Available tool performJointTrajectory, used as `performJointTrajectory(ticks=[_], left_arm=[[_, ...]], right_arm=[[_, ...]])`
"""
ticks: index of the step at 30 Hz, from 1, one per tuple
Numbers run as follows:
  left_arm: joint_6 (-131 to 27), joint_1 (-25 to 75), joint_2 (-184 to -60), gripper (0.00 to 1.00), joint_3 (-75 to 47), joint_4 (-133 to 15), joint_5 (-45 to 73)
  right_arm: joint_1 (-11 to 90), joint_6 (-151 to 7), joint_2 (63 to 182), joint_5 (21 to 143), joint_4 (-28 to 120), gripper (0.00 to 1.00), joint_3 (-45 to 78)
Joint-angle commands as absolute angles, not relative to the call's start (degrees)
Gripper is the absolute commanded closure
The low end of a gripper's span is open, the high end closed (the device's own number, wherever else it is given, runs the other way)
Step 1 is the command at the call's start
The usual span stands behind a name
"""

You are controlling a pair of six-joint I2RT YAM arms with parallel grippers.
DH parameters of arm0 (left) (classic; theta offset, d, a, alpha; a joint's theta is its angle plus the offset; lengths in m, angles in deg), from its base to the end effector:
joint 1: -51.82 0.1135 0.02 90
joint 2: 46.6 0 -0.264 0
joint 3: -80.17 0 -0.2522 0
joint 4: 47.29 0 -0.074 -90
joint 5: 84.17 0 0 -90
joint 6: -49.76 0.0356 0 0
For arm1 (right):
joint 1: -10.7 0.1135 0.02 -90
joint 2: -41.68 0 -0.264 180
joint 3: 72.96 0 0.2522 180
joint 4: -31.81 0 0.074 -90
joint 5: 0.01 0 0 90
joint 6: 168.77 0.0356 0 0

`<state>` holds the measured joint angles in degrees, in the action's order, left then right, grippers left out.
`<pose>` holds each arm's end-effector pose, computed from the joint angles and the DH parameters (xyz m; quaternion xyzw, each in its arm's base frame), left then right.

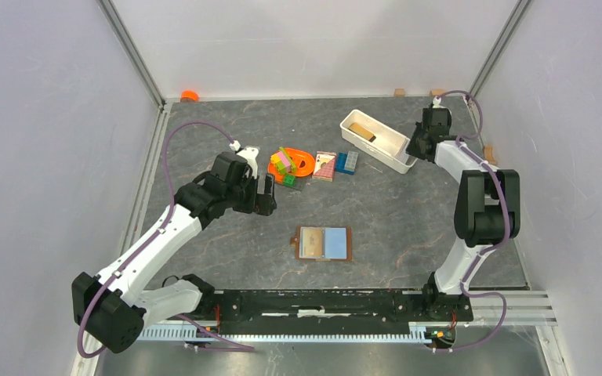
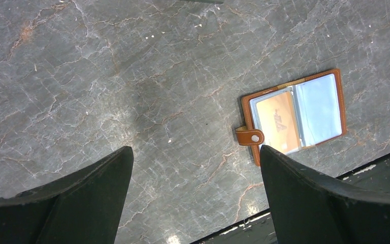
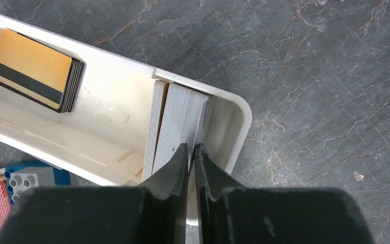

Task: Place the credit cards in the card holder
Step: Pick up the credit card from the storage box, then insert the credit card into the card holder.

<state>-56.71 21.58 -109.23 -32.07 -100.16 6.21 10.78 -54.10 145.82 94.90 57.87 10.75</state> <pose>0.1930 -0.1128 0.2894 0.1130 0.9259 -0.1457 0.3297 0.3962 -0.0025 0.2021 0.2131 0.9033 0.0405 0.3702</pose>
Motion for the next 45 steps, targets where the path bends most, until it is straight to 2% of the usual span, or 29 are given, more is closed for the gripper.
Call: performJointTrajectory(ticks=[1, 4, 18, 24, 29, 37, 45], left_arm=[[-54.2, 21.8, -109.3, 0.0, -32.2, -99.3, 7.3], [-54.2, 21.9, -109.4, 0.0, -32.2, -99.4, 7.5], [-54.3, 21.8, -109.4, 0.0, -32.3, -99.4, 8.1], [-55.2, 21.8, -108.7, 0.0, -32.3, -99.4, 8.4], [-63.3, 21.6, -105.9, 0.01, -36.4, -94.0, 16.9], [-81.5, 17.8, -103.4, 0.04, -53.5, -74.4, 22.8], [-90.4, 12.1, -104.5, 0.05, -63.8, -62.8, 19.1]], right_arm=[[11.1, -53.4, 142.3, 95.6, 57.3, 0.91, 10.0], [9.4, -53.4, 141.8, 95.7, 57.5, 1.0, 10.0], [8.6, -54.1, 133.4, 97.9, 59.9, 1.0, 10.3], [8.6, -56.9, 126.4, 87.8, 59.8, 1.0, 5.6], [9.4, -57.7, 117.5, 77.4, 58.6, 1.0, -2.9], [23.3, -53.1, 106.3, 67.7, 55.5, 1.0, -18.7], [37.4, -40.8, 102.4, 63.7, 39.1, 1.0, -35.2]])
